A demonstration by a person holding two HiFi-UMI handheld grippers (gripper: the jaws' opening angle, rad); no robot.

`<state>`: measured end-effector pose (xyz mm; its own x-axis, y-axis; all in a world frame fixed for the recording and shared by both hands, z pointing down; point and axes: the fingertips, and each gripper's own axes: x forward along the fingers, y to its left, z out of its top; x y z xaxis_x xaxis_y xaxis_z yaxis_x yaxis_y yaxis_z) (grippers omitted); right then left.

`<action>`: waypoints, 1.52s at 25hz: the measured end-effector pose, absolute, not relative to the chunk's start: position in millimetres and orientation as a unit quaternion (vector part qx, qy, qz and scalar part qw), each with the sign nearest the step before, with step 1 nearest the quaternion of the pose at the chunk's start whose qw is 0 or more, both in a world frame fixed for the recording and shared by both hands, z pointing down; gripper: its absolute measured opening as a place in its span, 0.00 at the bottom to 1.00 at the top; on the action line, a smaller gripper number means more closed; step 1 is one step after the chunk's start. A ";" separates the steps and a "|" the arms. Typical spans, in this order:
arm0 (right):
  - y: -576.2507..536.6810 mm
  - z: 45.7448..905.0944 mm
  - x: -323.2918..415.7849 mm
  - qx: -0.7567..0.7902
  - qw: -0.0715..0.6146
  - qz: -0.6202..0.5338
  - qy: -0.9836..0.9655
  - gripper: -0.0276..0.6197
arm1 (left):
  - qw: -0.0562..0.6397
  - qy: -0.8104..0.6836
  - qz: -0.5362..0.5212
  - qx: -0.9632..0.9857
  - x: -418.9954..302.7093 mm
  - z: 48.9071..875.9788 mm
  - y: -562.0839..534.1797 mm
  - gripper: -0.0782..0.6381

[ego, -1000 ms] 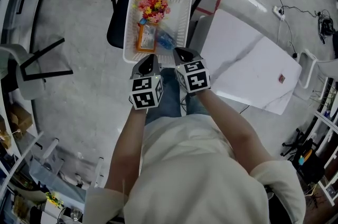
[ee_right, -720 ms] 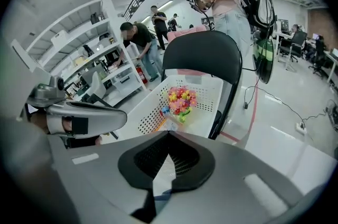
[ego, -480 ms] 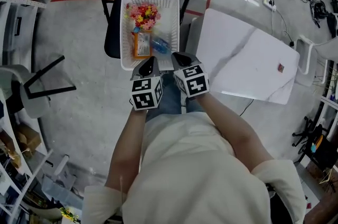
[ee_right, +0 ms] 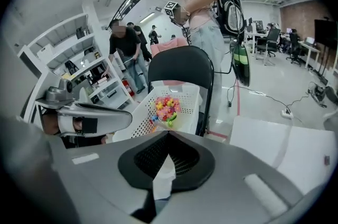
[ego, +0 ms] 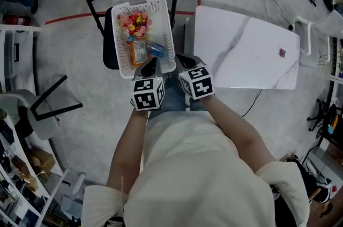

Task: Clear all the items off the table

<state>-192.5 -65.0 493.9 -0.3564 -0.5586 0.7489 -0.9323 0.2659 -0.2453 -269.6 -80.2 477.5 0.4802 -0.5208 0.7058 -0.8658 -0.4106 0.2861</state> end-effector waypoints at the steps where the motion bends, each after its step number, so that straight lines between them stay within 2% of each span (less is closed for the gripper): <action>1: -64.3 492.5 -188.5 0.505 0.267 0.345 -0.745 0.04 | 0.322 -0.430 0.268 0.800 -266.5 476.9 -80.6 0.12; 22: -28.0 473.1 -74.4 0.552 0.234 0.351 -0.719 0.04 | 0.293 -0.383 0.285 0.829 -154.2 457.4 -56.1 0.12; 38: 29.2 472.6 40.9 0.592 0.211 0.361 -0.689 0.04 | 0.276 -0.327 0.302 0.852 -31.4 459.1 5.9 0.12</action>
<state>40.9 29.2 472.6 -0.2106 -0.6630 0.7184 -0.9680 0.0391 -0.2477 -31.4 5.9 459.1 0.6042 -0.3899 0.6949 -0.7233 -0.6343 0.2730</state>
